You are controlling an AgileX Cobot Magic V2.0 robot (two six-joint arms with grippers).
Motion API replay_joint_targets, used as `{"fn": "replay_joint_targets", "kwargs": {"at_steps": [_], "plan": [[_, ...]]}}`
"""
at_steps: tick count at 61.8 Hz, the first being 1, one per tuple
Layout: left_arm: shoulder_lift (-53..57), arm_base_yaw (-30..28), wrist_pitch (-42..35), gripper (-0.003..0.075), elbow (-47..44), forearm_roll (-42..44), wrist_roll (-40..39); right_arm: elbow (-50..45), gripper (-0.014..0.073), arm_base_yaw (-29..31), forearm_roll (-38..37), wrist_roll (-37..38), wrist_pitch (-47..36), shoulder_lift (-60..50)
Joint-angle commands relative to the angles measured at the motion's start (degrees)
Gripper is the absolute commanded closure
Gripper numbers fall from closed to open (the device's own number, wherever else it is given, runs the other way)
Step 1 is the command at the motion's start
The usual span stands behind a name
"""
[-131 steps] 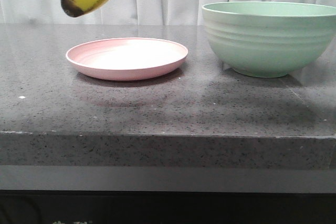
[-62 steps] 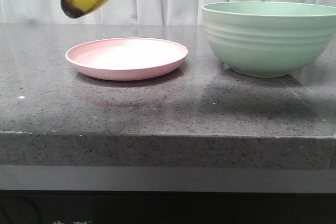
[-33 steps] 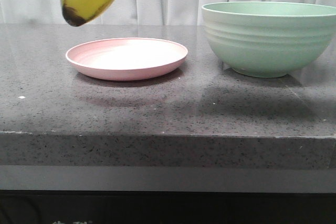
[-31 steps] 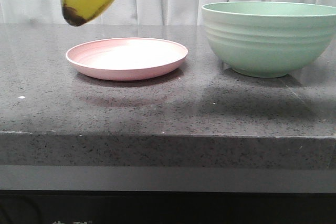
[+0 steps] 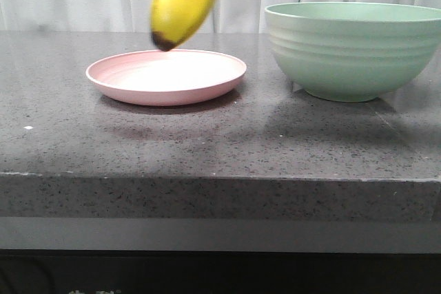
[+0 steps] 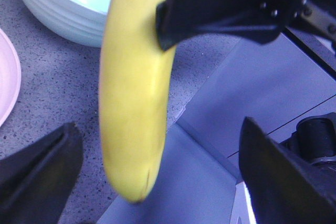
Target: Transfer banana from pink plate to green bowl
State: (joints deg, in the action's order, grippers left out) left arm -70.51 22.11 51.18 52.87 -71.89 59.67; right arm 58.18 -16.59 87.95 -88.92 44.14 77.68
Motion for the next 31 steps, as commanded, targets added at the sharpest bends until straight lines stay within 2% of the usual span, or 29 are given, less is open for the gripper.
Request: {"fn": "replay_joint_targets", "kwargs": {"at_steps": [1,9,18,25,31], "plan": [[1.3,-0.1,0.2,0.0122,1.6,-3.7,-0.4,4.1,0.0452,1.9,-4.2,7.2,-1.9,-3.3],[1.3,-0.1,0.2,0.0122,1.6,-3.7,-0.4,9.1,0.0452,6.0,-15.5,20.8,-2.4,-3.4],[1.3,-0.1,0.2,0.0122,1.6,-3.7,-0.4,15.0,0.0452,10.8,-25.3,32.0,-0.6,-3.2],[1.3,-0.1,0.2,0.0122,1.6,-3.7,-0.4,18.1,0.0452,13.9,-29.5,35.6,0.1,-3.1],[1.3,-0.1,0.2,0.0122,1.6,-3.7,-0.4,19.0,0.0452,16.3,-30.1,35.6,-1.5,-3.1]]}}
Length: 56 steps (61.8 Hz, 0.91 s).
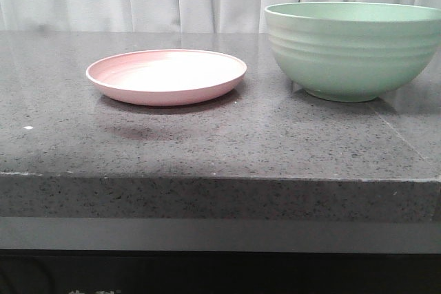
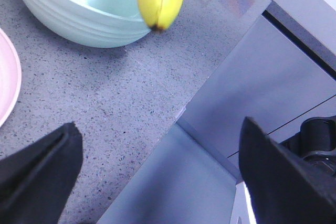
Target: Transfer banana from pink plate to green bowl
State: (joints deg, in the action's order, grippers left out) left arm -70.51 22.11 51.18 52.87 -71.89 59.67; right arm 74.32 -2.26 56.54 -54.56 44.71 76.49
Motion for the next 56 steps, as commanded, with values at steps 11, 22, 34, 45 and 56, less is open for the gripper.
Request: {"fn": "replay_joint_targets", "kwargs": {"at_steps": [11,22,34,45,56], "plan": [[1.3,-0.1,0.2,0.0122,1.6,-3.7,-0.4,3.0,0.0452,5.2,1.3,1.3,-6.8,-0.6],[1.3,-0.1,0.2,0.0122,1.6,-3.7,-0.4,3.0,0.0452,5.3,1.3,1.3,-8.8,3.1],[1.3,-0.1,0.2,0.0122,1.6,-3.7,-0.4,3.0,0.045,5.3,1.4,1.3,-10.5,8.5],[1.3,-0.1,0.2,0.0122,1.6,-3.7,-0.4,3.0,0.036,5.3,1.4,1.3,-9.9,13.1],[1.3,-0.1,0.2,0.0122,1.6,-3.7,-0.4,3.0,0.0054,5.3,1.3,1.3,-9.3,14.7]]}}
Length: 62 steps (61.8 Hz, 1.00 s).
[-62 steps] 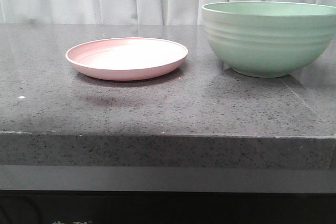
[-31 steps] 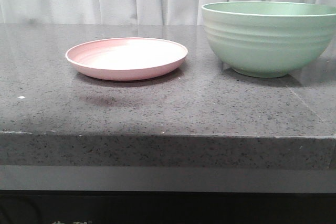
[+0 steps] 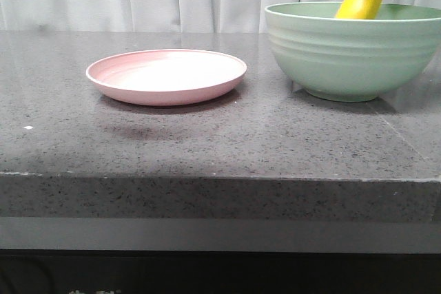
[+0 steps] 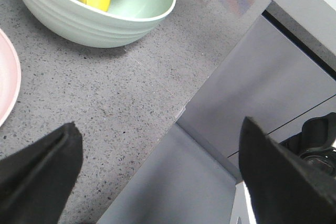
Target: Transfer banana from pink plate to green bowl
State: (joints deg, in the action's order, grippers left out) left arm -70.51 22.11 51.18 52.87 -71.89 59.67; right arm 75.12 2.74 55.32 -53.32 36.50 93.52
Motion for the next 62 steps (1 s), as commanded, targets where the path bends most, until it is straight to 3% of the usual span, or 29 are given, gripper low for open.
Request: {"fn": "replay_joint_targets", "kwargs": {"at_steps": [1,6,18,33,41,56,62], "plan": [[1.3,-0.1,0.2,0.0122,1.6,-3.7,-0.4,2.2,0.004,0.3,2.5,0.0,-1.1,-2.3],[1.3,-0.1,0.2,0.0122,1.6,-3.7,-0.4,2.2,-0.0004,0.3,2.5,0.0,-1.1,-2.5],[1.3,-0.1,0.2,0.0122,1.6,-3.7,-0.4,2.2,-0.0004,0.3,2.5,0.0,-1.0,-3.2],[1.3,-0.1,0.2,0.0122,1.6,-3.7,-0.4,2.3,0.0057,0.3,0.3,1.5,2.0,-9.7],[1.3,-0.1,0.2,0.0122,1.6,-3.7,-0.4,2.3,0.0058,0.3,-6.0,9.7,7.2,-15.6],[1.3,-0.1,0.2,0.0122,1.6,-3.7,-0.4,2.1,0.006,0.0,-30.2,32.9,18.3,-26.3],[1.3,-0.1,0.2,0.0122,1.6,-3.7,-0.4,-0.1,0.006,0.0,-34.3,37.3,20.5,-31.0]]}}
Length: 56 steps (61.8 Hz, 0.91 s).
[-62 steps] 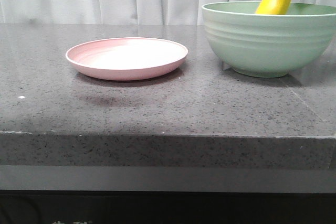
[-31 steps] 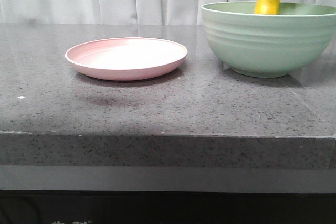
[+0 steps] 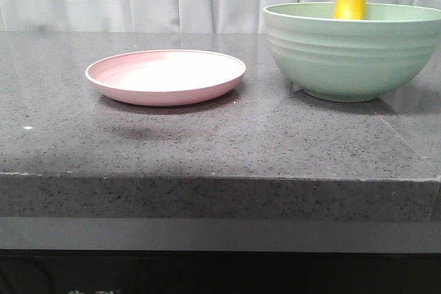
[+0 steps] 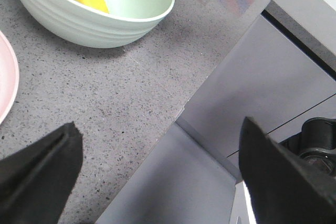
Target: Transfer banana from pink plate to green bowl
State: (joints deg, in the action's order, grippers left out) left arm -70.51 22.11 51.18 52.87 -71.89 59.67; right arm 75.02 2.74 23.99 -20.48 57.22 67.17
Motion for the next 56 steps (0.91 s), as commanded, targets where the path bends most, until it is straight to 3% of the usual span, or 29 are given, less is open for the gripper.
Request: {"fn": "replay_joint_targets", "kwargs": {"at_steps": [1,30,46,56], "plan": [[1.3,-0.1,0.2,0.0122,1.6,-3.7,-0.4,-0.8,0.006,0.0,-3.0,4.6,-0.2,-5.7],[1.3,-0.1,0.2,0.0122,1.6,-3.7,-0.4,-22.5,0.0068,0.0,-1.6,5.0,-2.6,-30.0],[1.3,-0.1,0.2,0.0124,1.6,-3.7,-0.4,-26.3,0.0073,0.0,-1.6,5.0,-1.0,-34.2],[1.3,-0.1,0.2,0.0239,1.6,-3.7,-0.4,-26.3,0.0225,0.0,-1.6,5.0,-1.0,-34.2]]}}
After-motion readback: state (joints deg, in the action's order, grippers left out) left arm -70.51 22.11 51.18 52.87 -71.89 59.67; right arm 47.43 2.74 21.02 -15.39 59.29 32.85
